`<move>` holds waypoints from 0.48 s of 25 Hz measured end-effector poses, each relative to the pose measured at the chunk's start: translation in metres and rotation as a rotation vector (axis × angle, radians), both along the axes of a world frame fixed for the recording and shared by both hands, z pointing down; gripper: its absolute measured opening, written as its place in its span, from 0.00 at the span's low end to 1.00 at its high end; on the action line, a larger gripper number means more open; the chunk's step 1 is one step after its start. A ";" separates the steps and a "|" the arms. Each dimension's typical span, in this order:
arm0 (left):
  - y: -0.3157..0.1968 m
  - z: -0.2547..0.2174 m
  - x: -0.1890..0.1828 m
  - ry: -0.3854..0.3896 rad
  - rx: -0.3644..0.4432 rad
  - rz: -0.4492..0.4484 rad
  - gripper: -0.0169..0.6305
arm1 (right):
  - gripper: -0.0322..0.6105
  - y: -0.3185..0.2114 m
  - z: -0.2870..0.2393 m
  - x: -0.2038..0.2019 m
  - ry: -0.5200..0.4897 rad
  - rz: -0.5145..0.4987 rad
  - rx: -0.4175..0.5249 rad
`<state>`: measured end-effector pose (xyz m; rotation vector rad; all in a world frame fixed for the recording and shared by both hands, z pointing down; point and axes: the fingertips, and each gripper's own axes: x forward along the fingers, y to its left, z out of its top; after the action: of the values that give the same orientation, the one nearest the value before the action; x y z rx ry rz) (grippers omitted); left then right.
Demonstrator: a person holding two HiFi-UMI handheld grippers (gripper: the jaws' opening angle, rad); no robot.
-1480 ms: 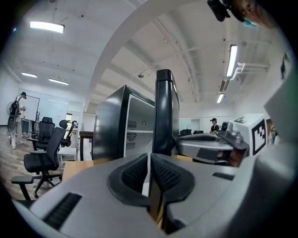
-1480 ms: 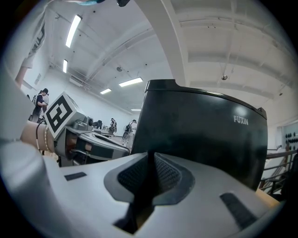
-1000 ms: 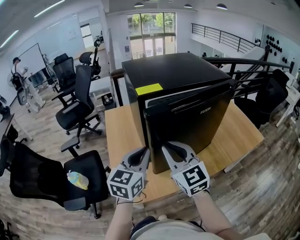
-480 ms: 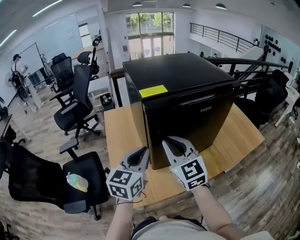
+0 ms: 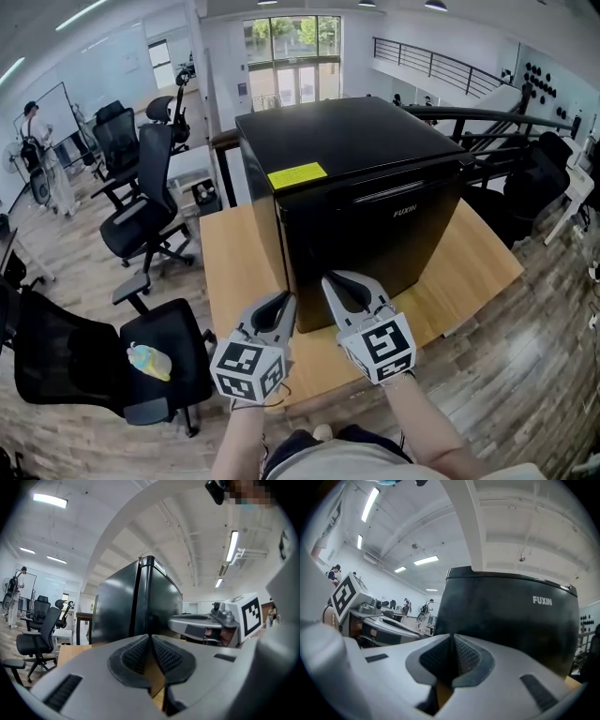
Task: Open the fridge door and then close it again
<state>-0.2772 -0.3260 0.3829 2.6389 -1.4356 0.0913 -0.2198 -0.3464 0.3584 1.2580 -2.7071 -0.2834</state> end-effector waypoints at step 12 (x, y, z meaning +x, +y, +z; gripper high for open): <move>0.026 -0.020 0.030 -0.010 0.056 -0.053 0.04 | 0.05 0.032 -0.013 0.041 -0.081 0.003 0.004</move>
<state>-0.2471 -0.3004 0.3629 2.6454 -1.5317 0.0601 -0.1786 -0.3141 0.3454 1.3014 -2.7729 -0.2427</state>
